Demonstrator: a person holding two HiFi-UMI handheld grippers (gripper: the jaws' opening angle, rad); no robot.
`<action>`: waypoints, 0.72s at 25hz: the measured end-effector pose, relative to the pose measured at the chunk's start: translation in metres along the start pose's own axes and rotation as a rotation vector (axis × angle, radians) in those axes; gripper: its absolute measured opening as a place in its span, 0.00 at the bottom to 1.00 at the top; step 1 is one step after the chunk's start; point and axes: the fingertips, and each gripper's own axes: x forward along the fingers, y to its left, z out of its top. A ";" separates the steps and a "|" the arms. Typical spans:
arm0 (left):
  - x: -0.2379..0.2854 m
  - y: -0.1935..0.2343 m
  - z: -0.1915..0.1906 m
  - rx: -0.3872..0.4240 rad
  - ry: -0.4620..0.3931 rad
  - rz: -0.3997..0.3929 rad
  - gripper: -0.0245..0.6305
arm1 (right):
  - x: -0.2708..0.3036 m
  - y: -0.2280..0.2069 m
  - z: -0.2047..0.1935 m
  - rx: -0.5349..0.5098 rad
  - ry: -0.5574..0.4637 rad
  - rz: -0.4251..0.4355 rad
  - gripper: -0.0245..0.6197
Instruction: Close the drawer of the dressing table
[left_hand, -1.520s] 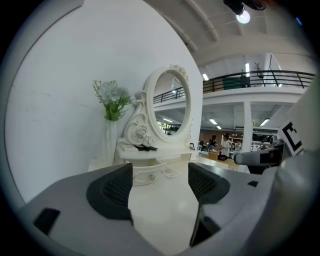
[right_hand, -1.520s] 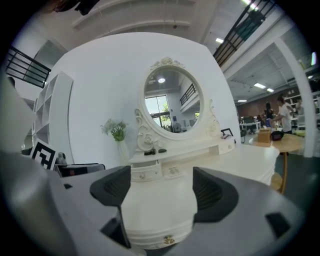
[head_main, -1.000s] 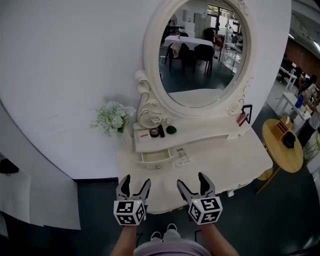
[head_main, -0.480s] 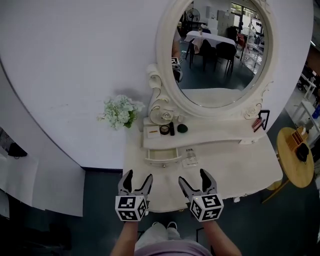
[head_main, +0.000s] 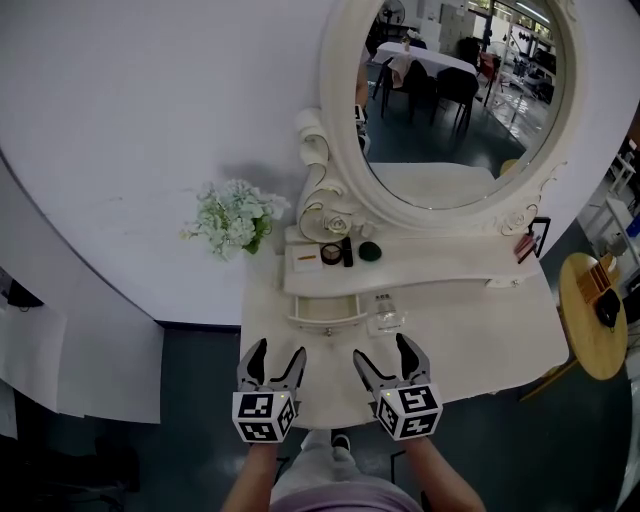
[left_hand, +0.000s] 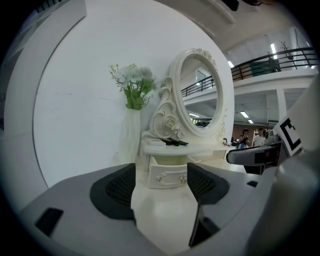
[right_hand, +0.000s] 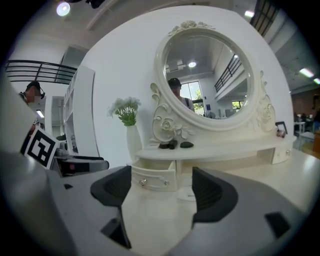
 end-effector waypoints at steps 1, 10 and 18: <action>0.003 0.001 -0.003 -0.002 0.006 -0.001 0.53 | 0.004 -0.001 -0.001 -0.006 0.006 0.001 0.62; 0.030 0.007 -0.023 -0.003 0.064 -0.011 0.54 | 0.034 -0.006 -0.023 -0.013 0.078 0.000 0.62; 0.050 0.011 -0.032 -0.011 0.092 -0.027 0.54 | 0.057 -0.018 -0.030 -0.022 0.111 -0.017 0.62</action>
